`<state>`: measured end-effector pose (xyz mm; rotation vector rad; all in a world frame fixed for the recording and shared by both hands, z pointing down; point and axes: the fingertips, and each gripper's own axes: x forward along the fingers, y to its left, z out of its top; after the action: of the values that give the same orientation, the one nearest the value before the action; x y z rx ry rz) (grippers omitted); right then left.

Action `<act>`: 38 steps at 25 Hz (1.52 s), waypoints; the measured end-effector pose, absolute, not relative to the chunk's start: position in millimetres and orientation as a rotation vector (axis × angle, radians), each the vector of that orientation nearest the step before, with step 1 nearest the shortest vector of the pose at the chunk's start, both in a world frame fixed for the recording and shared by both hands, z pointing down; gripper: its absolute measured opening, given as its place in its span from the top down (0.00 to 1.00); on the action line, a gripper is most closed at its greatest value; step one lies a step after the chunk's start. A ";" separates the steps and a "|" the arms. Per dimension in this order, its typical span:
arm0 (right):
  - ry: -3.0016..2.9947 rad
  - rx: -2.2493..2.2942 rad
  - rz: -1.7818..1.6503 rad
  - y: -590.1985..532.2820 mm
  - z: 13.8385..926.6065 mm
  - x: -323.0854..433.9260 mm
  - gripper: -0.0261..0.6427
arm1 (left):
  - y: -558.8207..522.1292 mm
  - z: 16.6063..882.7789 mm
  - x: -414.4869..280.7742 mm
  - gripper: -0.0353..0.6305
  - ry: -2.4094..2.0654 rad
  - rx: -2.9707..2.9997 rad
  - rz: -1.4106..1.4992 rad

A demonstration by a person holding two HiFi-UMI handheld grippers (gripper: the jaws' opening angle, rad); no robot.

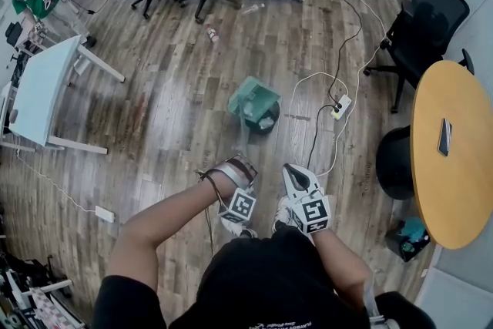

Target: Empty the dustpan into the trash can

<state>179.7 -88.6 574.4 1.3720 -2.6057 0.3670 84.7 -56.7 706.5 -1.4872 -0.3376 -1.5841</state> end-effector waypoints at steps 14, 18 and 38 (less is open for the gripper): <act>-2.604 1.357 0.360 -82.8 578.5 181.0 0.92 | -38.8 722.1 75.5 0.79 -0.568 -1.197 -1.561; -2.602 1.352 0.358 -80.6 579.1 181.0 0.92 | -38.7 722.7 75.3 0.79 -0.566 -1.198 -1.561; -2.600 1.292 0.337 -79.4 580.4 164.7 0.92 | -62.2 696.1 81.9 0.79 -0.218 -1.582 -1.601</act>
<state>164.7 -79.4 580.4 1.2921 -2.6004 0.3371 81.9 -62.2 696.1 -1.5822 -0.2179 -1.6006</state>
